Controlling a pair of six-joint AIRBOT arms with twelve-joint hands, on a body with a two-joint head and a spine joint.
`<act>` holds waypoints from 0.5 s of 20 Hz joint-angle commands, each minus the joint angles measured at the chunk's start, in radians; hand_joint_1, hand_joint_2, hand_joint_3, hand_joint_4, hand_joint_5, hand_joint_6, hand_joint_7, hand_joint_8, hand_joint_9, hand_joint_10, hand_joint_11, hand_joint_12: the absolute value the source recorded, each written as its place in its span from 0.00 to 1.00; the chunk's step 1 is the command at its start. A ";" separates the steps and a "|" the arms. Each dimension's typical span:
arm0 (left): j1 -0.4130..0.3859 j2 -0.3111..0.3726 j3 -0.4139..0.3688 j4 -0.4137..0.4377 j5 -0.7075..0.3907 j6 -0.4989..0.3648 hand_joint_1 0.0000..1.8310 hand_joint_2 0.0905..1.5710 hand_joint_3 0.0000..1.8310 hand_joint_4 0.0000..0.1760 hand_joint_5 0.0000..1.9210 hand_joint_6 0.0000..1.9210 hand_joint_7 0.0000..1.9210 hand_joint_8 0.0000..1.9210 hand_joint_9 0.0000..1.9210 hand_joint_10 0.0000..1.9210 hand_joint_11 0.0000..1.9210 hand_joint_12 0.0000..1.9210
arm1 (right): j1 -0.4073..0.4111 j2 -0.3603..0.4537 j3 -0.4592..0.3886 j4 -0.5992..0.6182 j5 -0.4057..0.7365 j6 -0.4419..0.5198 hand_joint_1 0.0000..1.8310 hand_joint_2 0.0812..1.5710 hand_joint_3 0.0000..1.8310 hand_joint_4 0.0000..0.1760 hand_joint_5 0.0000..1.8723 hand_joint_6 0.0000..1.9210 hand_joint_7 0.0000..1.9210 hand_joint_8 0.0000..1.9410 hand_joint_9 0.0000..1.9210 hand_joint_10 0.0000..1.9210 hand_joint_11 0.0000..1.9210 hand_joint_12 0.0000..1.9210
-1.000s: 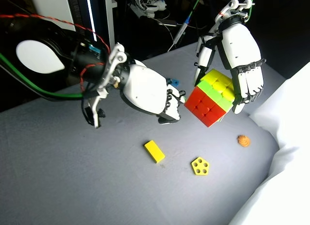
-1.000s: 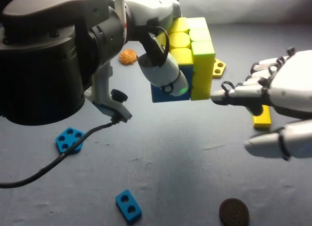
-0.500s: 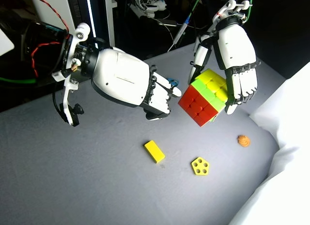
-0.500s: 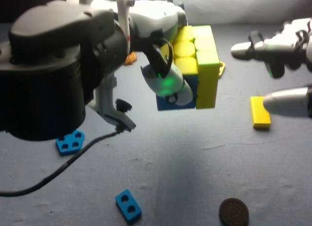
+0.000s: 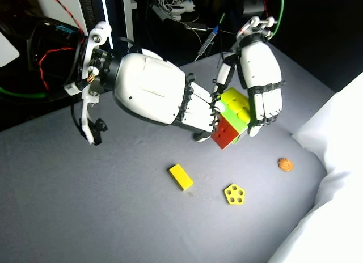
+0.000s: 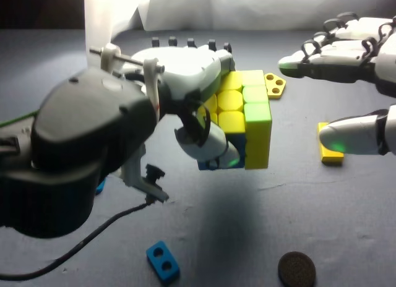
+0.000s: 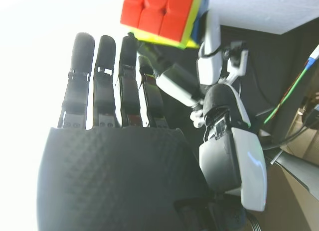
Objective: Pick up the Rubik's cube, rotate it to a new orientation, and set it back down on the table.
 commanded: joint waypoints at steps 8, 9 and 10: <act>0.167 0.008 0.012 0.382 -0.115 -0.277 0.56 0.90 0.00 0.00 0.28 0.87 0.22 0.99 0.12 1.00 0.08 1.00 | 0.014 -0.006 0.000 0.018 0.114 0.003 0.00 0.77 0.00 0.00 0.00 0.00 0.00 0.00 0.00 0.00 0.00 0.00; 0.181 0.008 0.016 0.413 -0.124 -0.298 0.56 0.90 0.00 0.00 0.28 0.87 0.22 0.99 0.12 1.00 0.08 1.00 | 0.014 -0.007 0.000 0.018 0.114 0.003 0.00 0.77 0.00 0.00 0.00 0.00 0.00 0.00 0.00 0.00 0.00 0.00; 0.194 0.008 0.021 0.436 -0.128 -0.317 0.56 0.89 0.00 0.00 0.29 0.86 0.22 0.98 0.13 1.00 0.09 1.00 | 0.014 -0.007 0.000 0.018 0.114 0.003 0.00 0.77 0.00 0.00 0.00 0.00 0.00 0.00 0.00 0.00 0.00 0.00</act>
